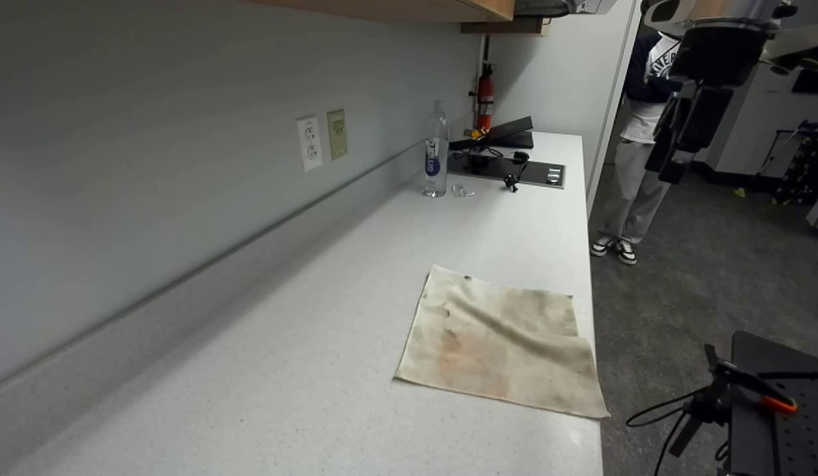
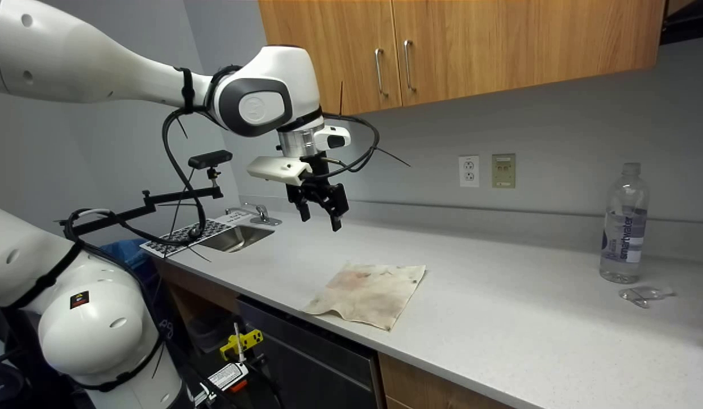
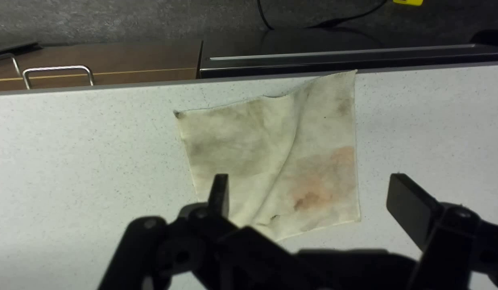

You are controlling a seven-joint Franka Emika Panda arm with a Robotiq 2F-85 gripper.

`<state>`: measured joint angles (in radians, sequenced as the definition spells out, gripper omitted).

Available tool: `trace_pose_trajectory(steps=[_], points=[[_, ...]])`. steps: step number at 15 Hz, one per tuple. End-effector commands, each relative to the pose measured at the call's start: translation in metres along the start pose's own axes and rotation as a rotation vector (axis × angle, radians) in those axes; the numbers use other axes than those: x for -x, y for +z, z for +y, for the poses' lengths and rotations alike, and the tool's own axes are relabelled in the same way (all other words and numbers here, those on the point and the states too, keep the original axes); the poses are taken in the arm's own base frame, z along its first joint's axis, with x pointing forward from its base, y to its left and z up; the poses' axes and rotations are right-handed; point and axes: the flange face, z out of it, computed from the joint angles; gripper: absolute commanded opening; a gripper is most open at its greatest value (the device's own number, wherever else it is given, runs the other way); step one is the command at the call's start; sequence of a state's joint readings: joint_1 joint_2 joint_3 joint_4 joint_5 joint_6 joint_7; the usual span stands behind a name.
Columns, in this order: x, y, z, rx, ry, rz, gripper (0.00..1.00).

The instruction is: Fold the towel on the countertop

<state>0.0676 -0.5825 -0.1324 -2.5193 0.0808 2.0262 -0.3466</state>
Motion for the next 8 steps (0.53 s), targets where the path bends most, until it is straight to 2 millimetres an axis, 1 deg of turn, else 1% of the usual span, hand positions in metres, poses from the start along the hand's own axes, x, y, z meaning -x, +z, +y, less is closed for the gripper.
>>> trace_pose_trajectory(steps=[1, 4, 8], points=[[-0.001, 0.001, 0.005, -0.014, 0.02, 0.008, 1.0], [-0.012, 0.015, 0.011, -0.074, 0.043, 0.033, 1.0], [-0.036, 0.044, 0.019, -0.129, 0.113, 0.079, 1.0]])
